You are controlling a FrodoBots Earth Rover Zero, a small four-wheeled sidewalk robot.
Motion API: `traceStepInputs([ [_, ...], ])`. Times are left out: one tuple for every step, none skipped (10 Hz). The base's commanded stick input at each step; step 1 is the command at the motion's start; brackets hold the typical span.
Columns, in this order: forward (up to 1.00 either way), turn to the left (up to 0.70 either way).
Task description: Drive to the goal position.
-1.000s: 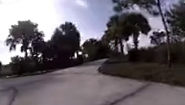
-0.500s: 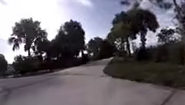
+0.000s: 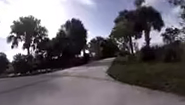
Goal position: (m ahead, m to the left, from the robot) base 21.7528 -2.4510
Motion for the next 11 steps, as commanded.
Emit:
traceStepInputs([
  [1.00,0.00],
  [1.00,0.00],
  [1.00,0.00],
  [1.00,0.00],
  [1.00,0.00],
  [1.00,0.00],
  [1.00,0.00],
  [1.00,0.00],
  [1.00,0.00],
  [1.00,0.00],
  [1.00,0.00],
])
